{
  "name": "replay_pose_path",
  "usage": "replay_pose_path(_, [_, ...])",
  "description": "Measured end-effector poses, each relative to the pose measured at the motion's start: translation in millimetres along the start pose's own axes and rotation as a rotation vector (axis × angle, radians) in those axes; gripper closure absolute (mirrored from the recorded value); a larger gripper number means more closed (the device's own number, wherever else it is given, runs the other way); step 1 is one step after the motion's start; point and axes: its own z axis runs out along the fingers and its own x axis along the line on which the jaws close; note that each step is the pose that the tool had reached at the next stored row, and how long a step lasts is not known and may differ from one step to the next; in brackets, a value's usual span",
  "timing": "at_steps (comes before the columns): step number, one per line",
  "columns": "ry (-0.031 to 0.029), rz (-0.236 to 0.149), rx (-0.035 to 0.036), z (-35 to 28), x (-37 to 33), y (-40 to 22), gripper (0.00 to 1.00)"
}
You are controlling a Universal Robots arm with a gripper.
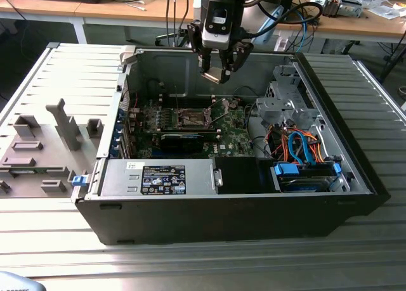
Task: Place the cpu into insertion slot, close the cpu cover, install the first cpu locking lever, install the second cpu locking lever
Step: 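Place the cpu into insertion slot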
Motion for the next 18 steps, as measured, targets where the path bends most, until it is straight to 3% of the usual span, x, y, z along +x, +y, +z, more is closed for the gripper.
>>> replay_pose_path(18, [-0.0015, 0.029, -0.0005, 0.4, 0.0, 0.0, 0.46])
